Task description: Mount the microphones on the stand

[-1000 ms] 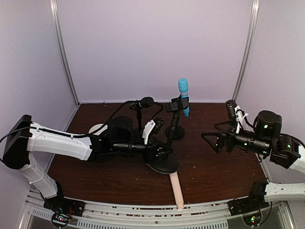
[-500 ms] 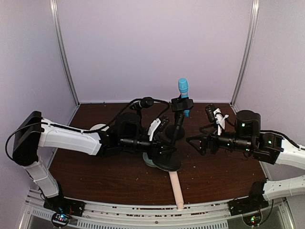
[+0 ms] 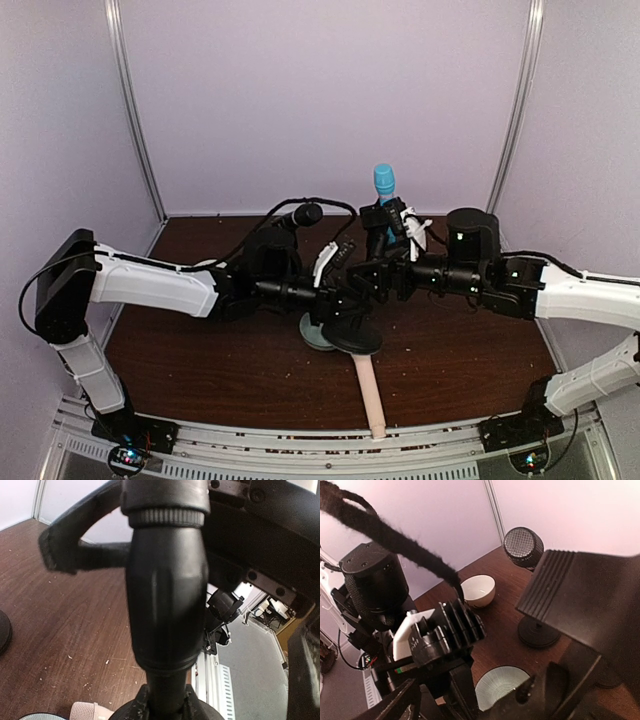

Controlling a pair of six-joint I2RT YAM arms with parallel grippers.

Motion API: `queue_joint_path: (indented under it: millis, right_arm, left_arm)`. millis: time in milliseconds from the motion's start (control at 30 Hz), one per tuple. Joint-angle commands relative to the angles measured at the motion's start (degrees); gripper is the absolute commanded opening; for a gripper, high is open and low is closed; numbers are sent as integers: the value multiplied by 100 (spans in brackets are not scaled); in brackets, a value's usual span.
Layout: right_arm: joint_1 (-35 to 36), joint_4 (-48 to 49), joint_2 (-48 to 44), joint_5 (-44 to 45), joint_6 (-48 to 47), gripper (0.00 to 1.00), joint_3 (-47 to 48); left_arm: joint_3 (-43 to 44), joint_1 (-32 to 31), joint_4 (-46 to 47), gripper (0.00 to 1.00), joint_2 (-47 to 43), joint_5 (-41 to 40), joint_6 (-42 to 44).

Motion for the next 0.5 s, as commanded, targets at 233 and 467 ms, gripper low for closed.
queue_joint_path:
  millis: [233,467]
  right_arm:
    - [135,435,-342,-919,886,81,-1]
    - [264,-15,-1034,-1192,1339,80,31]
  left_arm:
    - [2,90,959,0,-2,-237,-598]
    - [10,194,768,0,-87,-418,-637]
